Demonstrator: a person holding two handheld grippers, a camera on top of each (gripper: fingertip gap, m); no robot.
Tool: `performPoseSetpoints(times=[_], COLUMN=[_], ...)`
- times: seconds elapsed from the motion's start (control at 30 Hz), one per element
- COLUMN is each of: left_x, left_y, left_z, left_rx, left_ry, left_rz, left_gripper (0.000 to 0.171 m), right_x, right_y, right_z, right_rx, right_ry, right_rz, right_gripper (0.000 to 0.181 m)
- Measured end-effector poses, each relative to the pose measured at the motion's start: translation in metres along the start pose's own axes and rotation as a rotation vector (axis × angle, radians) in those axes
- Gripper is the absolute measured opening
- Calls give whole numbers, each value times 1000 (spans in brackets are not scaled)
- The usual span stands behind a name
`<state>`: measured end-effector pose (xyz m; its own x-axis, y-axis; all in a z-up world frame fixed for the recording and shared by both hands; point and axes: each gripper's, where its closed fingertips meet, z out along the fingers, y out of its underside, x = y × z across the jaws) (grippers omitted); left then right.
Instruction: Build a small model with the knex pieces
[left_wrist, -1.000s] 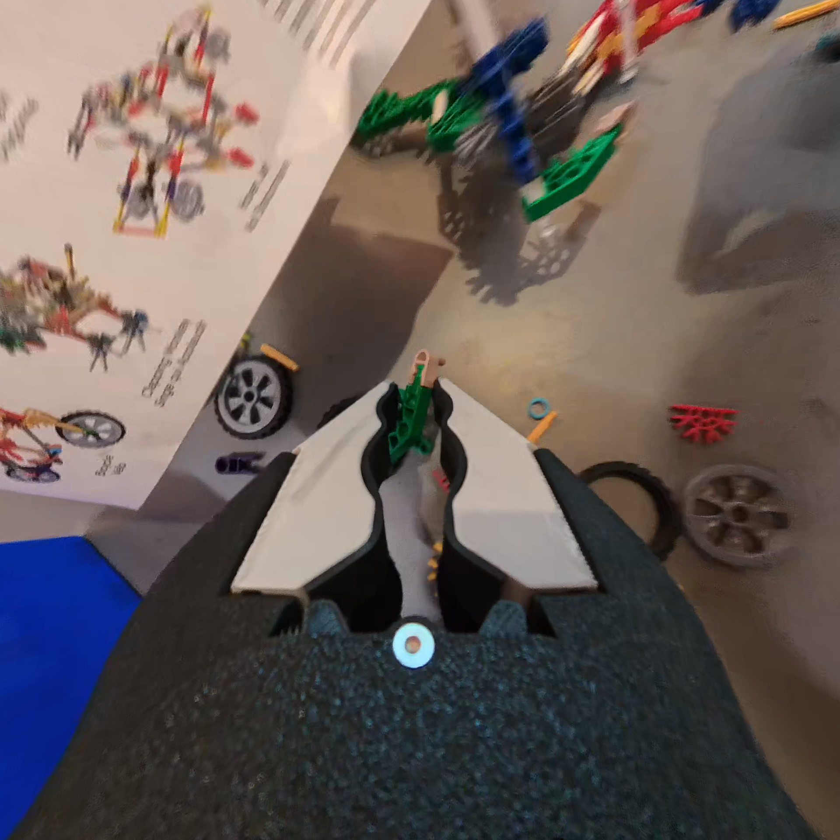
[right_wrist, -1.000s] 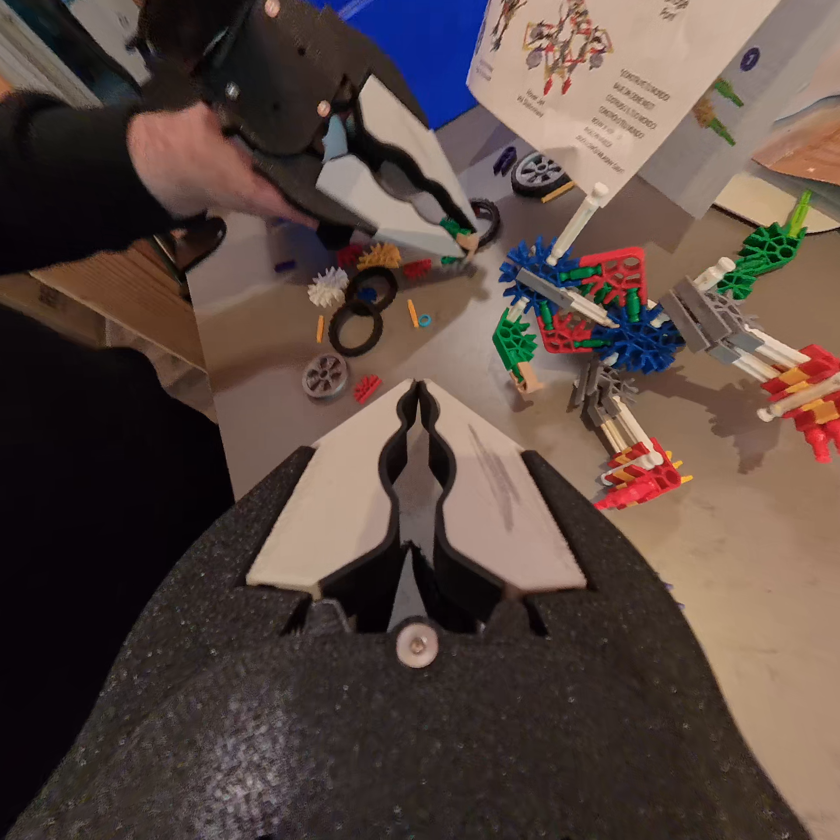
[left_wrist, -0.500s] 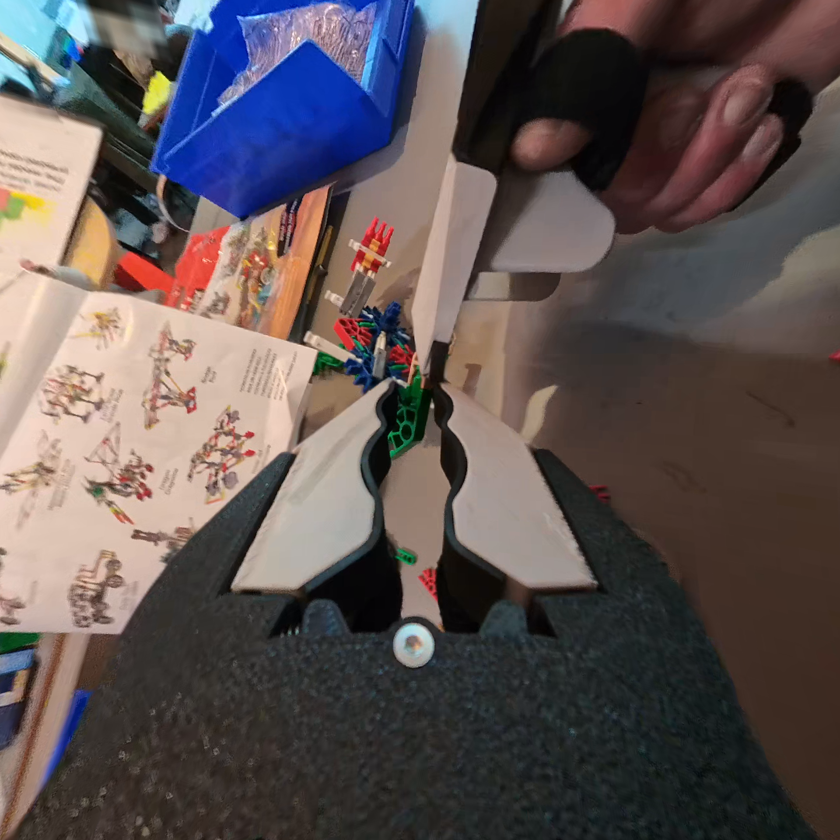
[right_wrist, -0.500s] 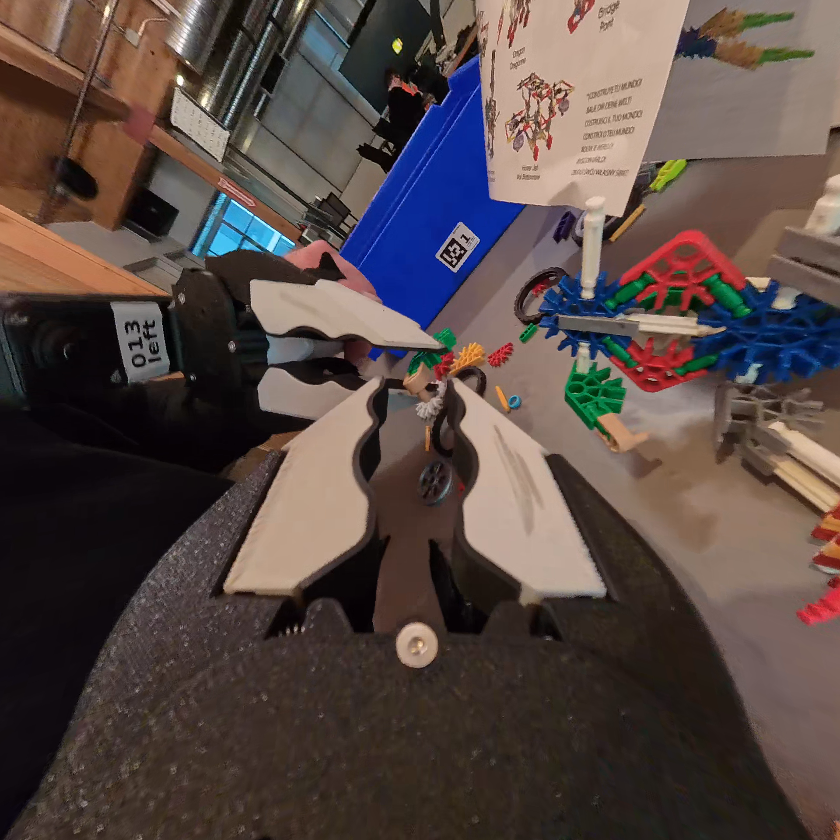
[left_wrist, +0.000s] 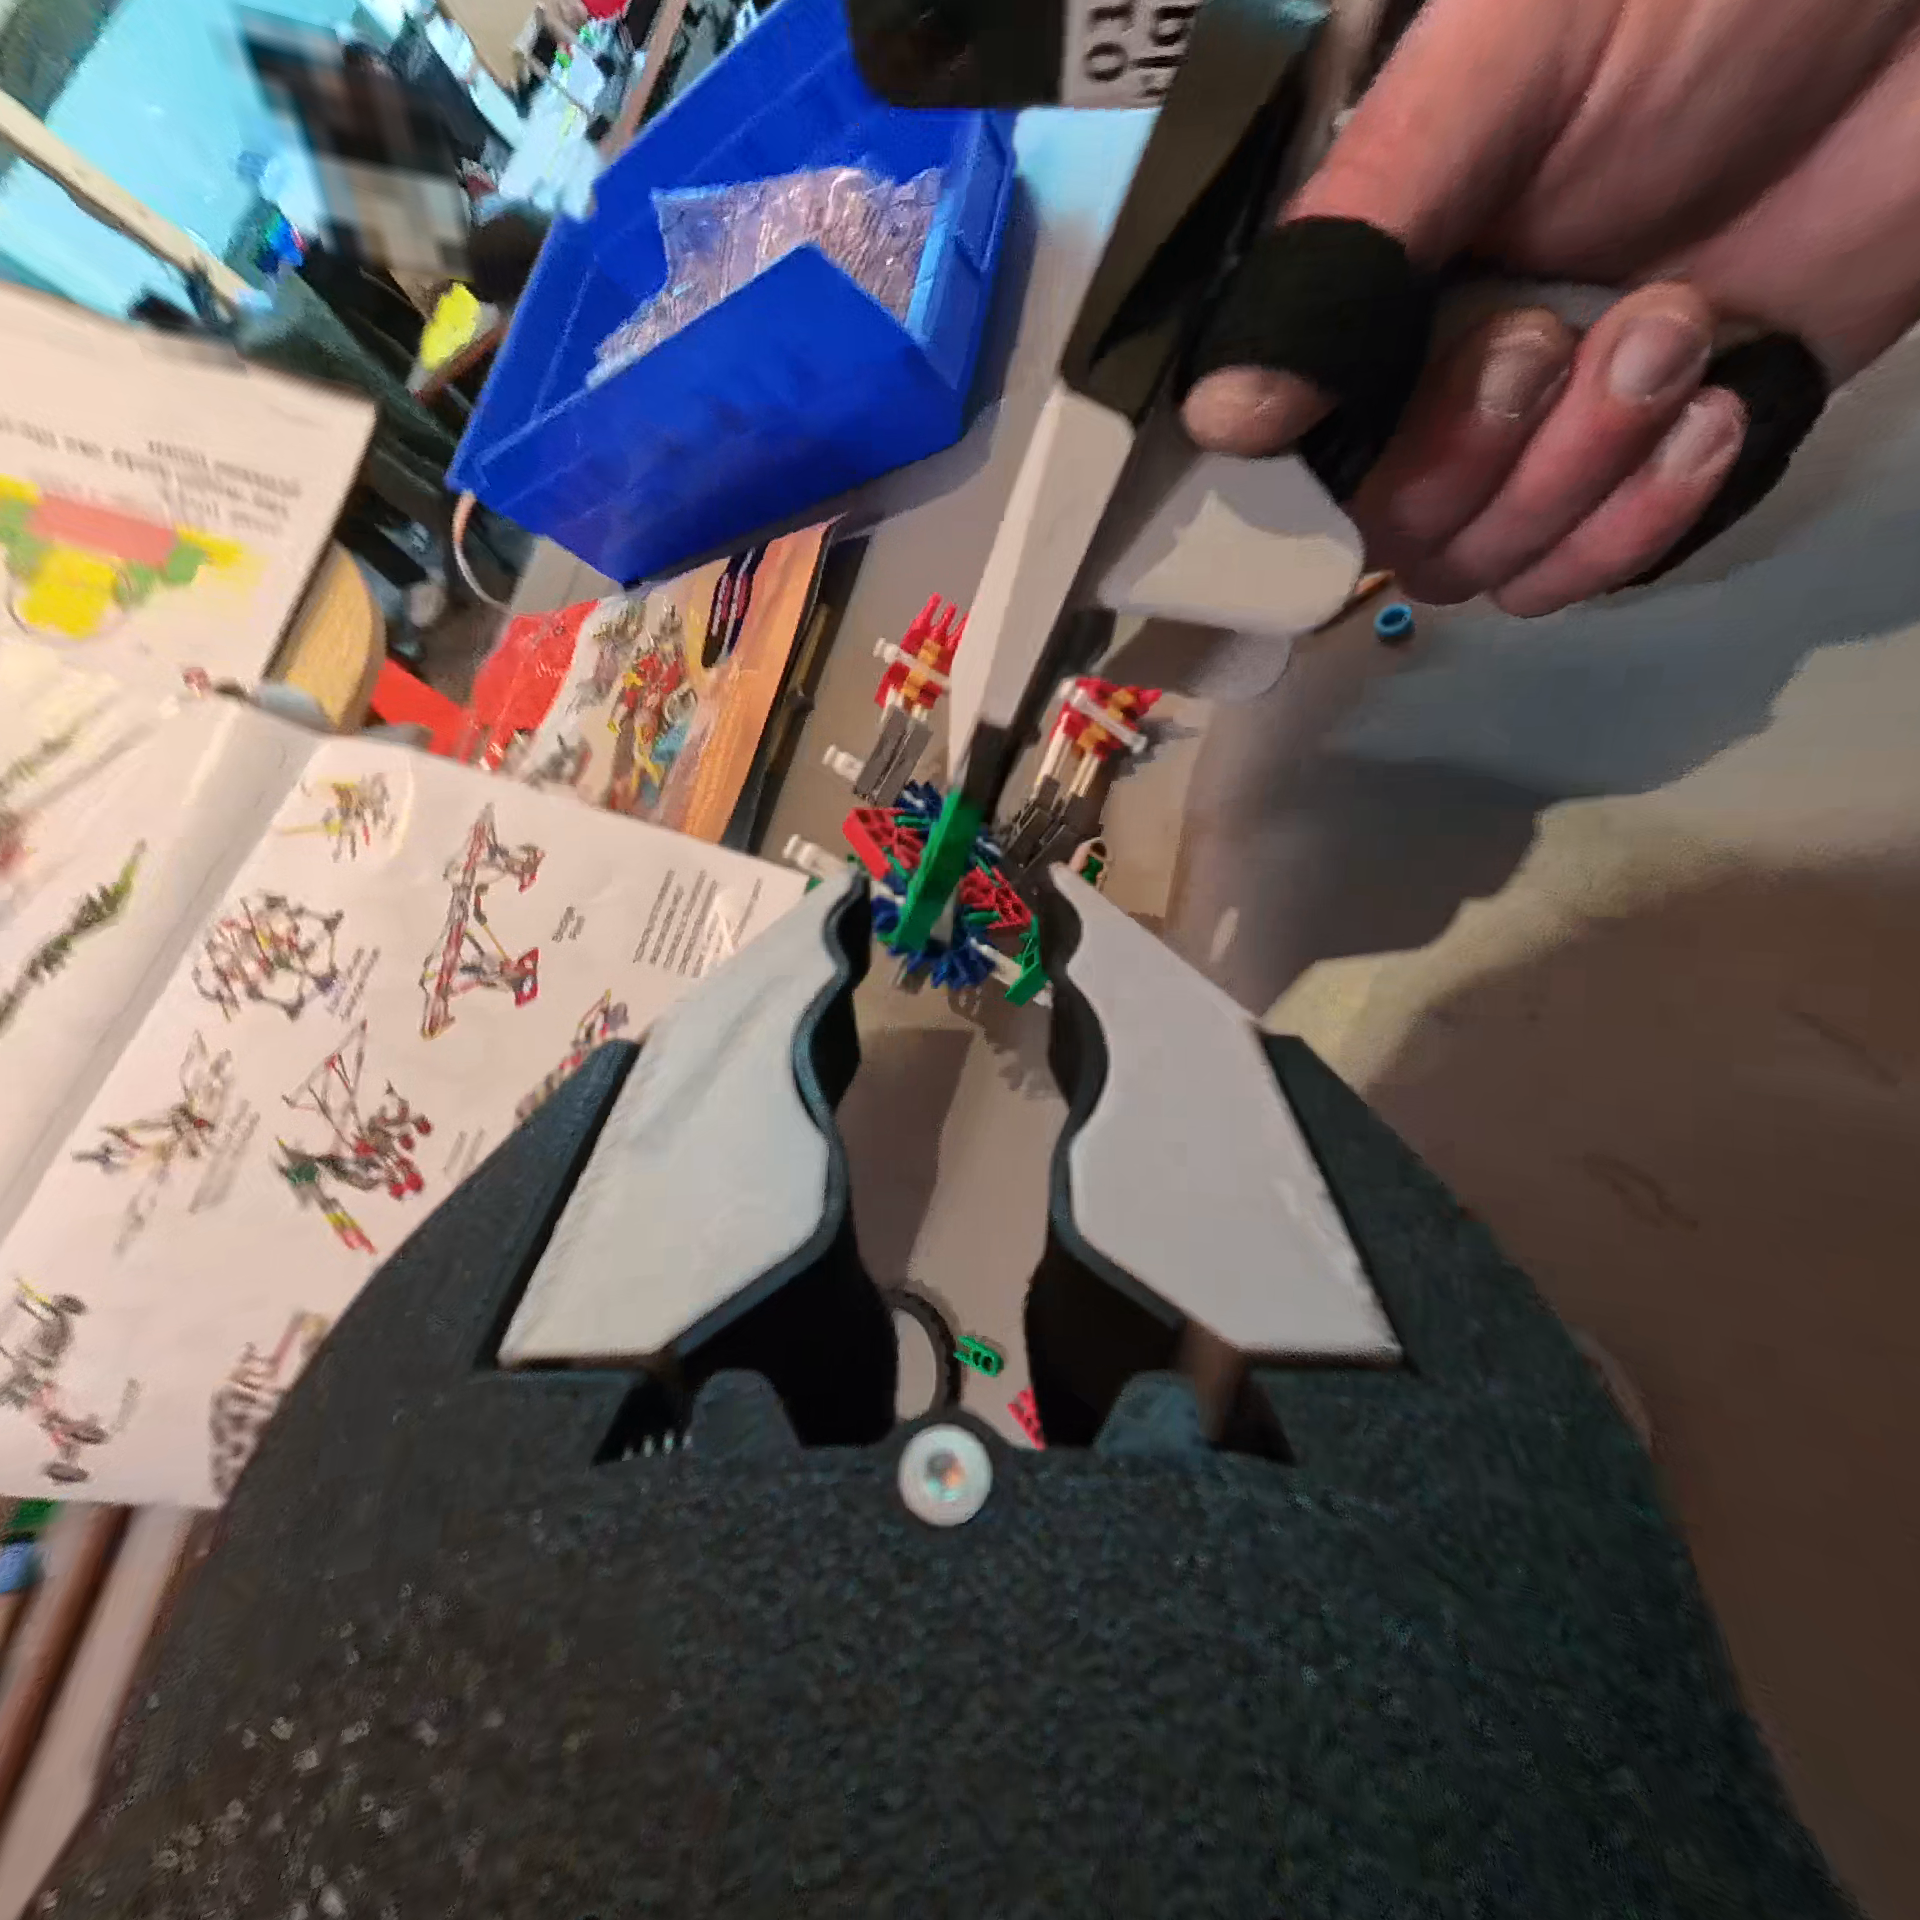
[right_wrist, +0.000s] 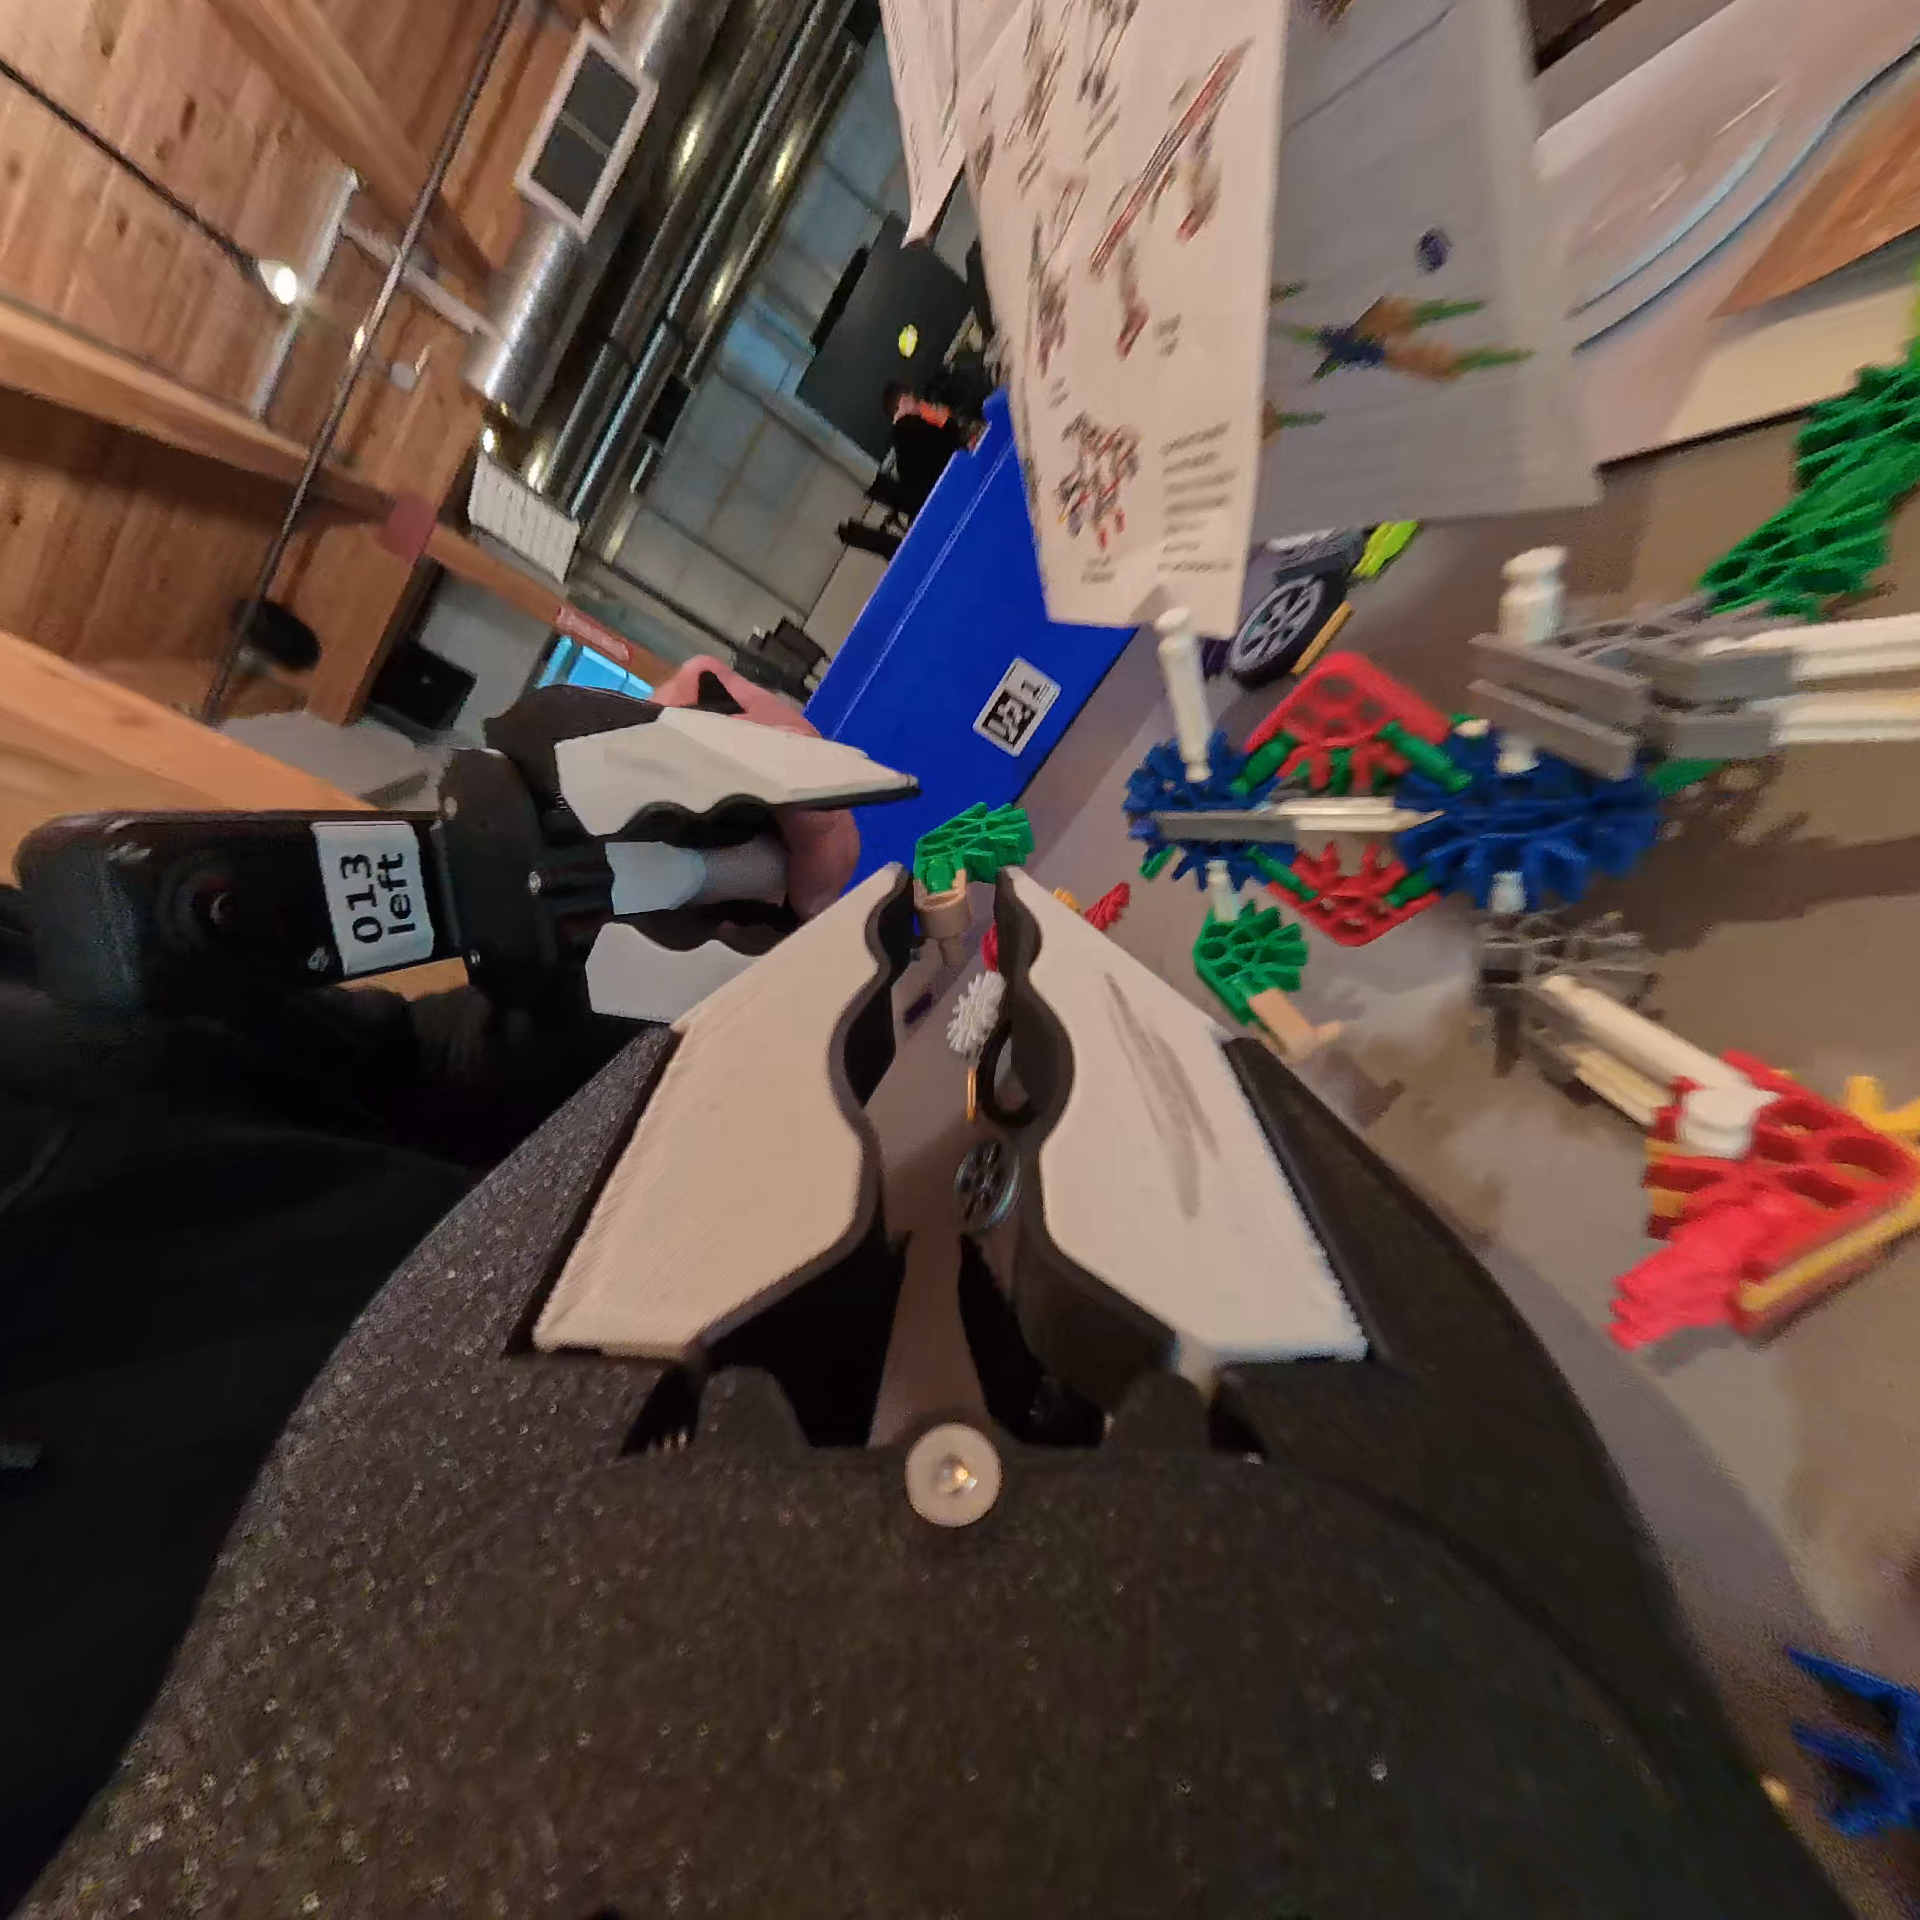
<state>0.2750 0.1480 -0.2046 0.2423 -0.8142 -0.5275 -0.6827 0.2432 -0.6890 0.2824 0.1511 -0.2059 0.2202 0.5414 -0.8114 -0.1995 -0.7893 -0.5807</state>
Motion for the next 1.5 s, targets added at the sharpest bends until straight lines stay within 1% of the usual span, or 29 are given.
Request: performPoseSetpoints(times=[0.07, 0.1, 0.17, 0.27, 0.37, 0.43, 0.5, 0.6, 0.7, 0.73, 0.9, 1.0, 1.1, 1.17, 1.23, 1.33, 1.5], left_x=[-12, -16, -23, -25, -21, -18, -18, -17, -16, -15, -15, -17, -18, -18, -17, -17, -14], left_y=[7, 9, 10, 20, 24, 24, 25, 21, 22, 21, 18, 20, 21, 21, 22, 24, 31], left_z=[4, 7, 15, 32, 45, 51, 54, 55, 56, 56, 56, 56, 56, 56, 57, 56, 54], left_rx=[-3, 2, 21, -8, -4, 11, 19, 57, 67, 74, 91, 93, 90, 91, 88, 91, 68], left_ry=[10, 32, 61, 126, 202, 249, 269, 301, 321, 333, 329, 311, 291, 289, 298, 296, 301], left_rz=[-107, -156, -224, -285, -331, -357, -383, -435, -480, -482, -522, -545, -596, -636, -674, -694, -696], left_gripper=[41, 45, 49, 54, 53, 49, 41, 30, 29, 26, 27, 21, 24, 30, 30, 29, 26], right_x=[6, 10, 15, 23, 29, 31, 32, 32, 33, 35, 36, 36, 37, 39, 40, 41, 43], right_y=[-7, -10, -13, -17, -18, -19, -19, -20, -21, -21, -25, -26, -25, -22, -20, -19, -16], right_z=[-4, -5, -6, -6, -5, -5, -3, -3, -4, -4, -2, -1, 2, 5, 6, 8, 11], right_rx=[18, 26, 33, 44, 45, 48, 48, 53, 47, 42, 27, 25, 17, 10, 18, 34, 20], right_ry=[4, 8, 0, -7, -9, -24, -28, -9, 32, 55, 73, 74, 87, 94, 103, 108, 142], right_rz=[11, 18, 41, 87, 118, 138, 140, 105, 36, 10, -34, -48, -77, -92, -105, -118, -171], right_gripper=[14, 14, 14, 14, 14, 14, 14, 14, 15, 14, 14, 14, 14, 14, 14, 14, 14])
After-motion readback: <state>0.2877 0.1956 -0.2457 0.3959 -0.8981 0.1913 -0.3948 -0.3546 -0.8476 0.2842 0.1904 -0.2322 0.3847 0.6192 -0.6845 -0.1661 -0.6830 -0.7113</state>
